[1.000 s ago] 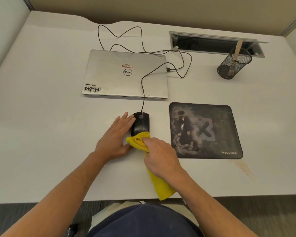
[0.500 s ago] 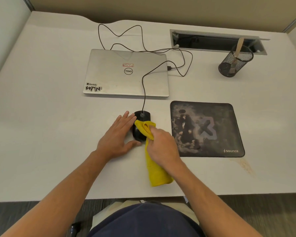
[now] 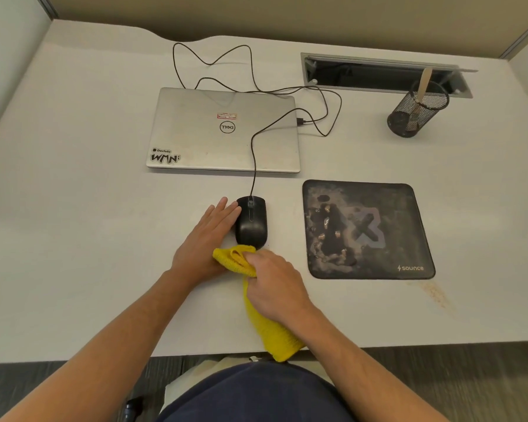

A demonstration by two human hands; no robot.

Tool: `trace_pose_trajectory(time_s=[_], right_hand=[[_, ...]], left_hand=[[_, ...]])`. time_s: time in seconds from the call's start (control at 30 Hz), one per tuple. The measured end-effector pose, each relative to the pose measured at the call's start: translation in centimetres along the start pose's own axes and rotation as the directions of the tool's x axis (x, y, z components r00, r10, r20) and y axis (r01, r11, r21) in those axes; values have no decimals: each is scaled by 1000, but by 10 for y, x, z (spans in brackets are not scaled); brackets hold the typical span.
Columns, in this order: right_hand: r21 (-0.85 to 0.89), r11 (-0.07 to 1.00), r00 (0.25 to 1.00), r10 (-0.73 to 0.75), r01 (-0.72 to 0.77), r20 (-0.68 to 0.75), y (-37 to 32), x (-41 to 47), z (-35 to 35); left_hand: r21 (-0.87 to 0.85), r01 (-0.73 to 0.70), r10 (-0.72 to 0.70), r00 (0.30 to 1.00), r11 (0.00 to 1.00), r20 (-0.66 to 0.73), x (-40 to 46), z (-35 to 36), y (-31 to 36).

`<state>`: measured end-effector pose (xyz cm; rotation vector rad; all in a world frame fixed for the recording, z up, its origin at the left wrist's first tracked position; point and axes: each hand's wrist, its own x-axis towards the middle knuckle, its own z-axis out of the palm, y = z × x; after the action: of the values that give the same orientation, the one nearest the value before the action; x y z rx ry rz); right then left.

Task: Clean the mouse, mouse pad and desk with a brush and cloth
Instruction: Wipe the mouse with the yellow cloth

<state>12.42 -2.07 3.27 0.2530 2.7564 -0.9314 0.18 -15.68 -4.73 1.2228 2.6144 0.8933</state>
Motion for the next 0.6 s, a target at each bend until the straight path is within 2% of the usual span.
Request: trace_pose_trajectory(time_s=[0.17,0.27,0.43,0.6], right_hand=[[64,996,963,80,-66,-257,15,11,-31],[-20,992,974,115,-121,-197,16,22,-33],[-152,986,984,45,-71,-172,3,16,-9],[-113,993,993,11,-24,-115,1,8,-4]], left_hand=[[19,1,0,1000,1000,-25,2,1,1],[11,-3,4,999,1000,-42,3,0,3],[-5,11,-11,999,1000,-54,2,-2,5],[-4,4,-4,1000,1000,-29,2,-1,2]])
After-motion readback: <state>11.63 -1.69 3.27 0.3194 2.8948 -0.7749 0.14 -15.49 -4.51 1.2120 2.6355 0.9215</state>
